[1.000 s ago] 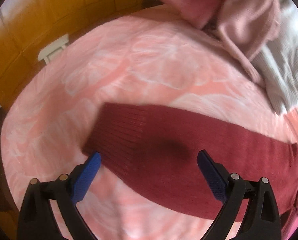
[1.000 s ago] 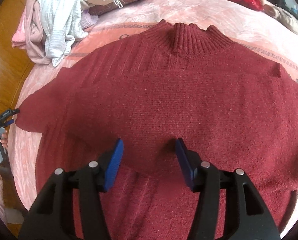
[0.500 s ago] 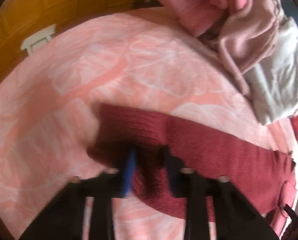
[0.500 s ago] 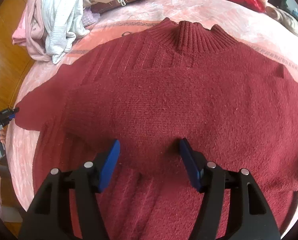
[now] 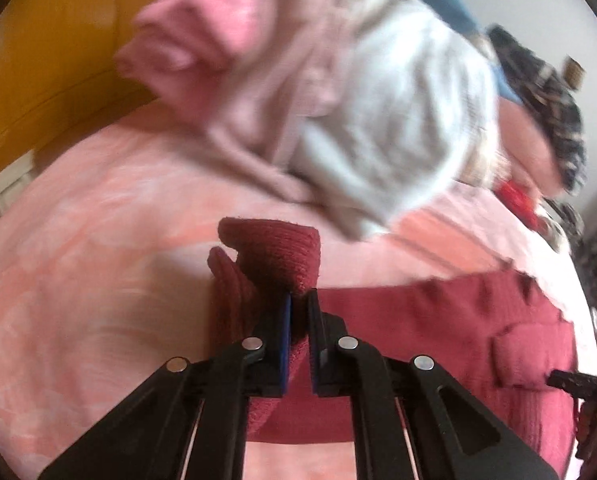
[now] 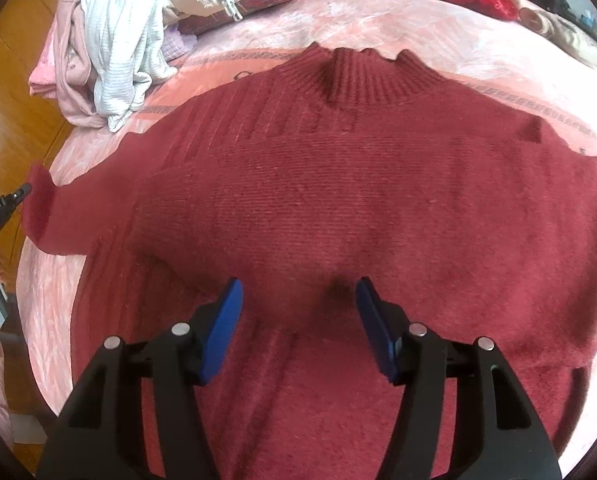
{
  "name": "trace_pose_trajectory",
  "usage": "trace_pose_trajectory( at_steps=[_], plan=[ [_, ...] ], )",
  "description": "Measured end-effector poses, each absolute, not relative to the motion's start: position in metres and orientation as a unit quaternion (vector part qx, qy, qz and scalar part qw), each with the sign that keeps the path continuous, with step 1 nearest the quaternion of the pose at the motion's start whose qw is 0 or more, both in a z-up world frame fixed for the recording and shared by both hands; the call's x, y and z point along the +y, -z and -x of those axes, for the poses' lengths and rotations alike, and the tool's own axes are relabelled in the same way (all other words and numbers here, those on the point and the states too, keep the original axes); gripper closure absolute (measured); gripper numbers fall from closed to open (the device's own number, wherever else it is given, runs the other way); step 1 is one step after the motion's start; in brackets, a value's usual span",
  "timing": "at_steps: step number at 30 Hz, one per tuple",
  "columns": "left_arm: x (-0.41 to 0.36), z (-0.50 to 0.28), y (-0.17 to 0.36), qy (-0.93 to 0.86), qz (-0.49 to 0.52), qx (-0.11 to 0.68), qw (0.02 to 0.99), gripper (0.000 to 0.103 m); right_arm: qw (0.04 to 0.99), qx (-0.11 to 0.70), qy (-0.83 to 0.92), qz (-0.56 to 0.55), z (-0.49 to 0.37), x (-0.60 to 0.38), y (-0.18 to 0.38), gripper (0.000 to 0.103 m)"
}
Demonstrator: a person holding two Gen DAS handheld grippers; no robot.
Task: Fold small clothes
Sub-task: 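Fold the sleeve across the sweater body with the left gripper and release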
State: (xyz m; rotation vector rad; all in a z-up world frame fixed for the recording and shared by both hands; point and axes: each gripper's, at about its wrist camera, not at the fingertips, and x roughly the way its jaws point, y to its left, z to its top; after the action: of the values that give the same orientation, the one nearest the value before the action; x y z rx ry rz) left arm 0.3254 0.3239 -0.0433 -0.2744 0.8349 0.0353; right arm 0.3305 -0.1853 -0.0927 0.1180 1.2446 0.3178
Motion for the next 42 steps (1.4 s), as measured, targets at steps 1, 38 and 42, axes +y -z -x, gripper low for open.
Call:
trace_pose_trajectory(
  at_steps=[1, 38, 42],
  plan=[
    [0.303, -0.327, 0.040, -0.004, 0.126, 0.401, 0.907, 0.096, 0.800, 0.579, -0.146, -0.057, -0.329, -0.191, 0.091, 0.044],
    [0.014, -0.336, 0.060, 0.207, 0.105, 0.466, 0.854, 0.052, 0.793, 0.587, -0.126, -0.106, -0.301, -0.288, 0.090, 0.043],
    [0.062, -0.345, 0.055, 0.132, 0.093, 0.456, 0.875, 0.053, 0.786, 0.587, -0.151, -0.118, -0.306, -0.263, 0.084, 0.043]
  ],
)
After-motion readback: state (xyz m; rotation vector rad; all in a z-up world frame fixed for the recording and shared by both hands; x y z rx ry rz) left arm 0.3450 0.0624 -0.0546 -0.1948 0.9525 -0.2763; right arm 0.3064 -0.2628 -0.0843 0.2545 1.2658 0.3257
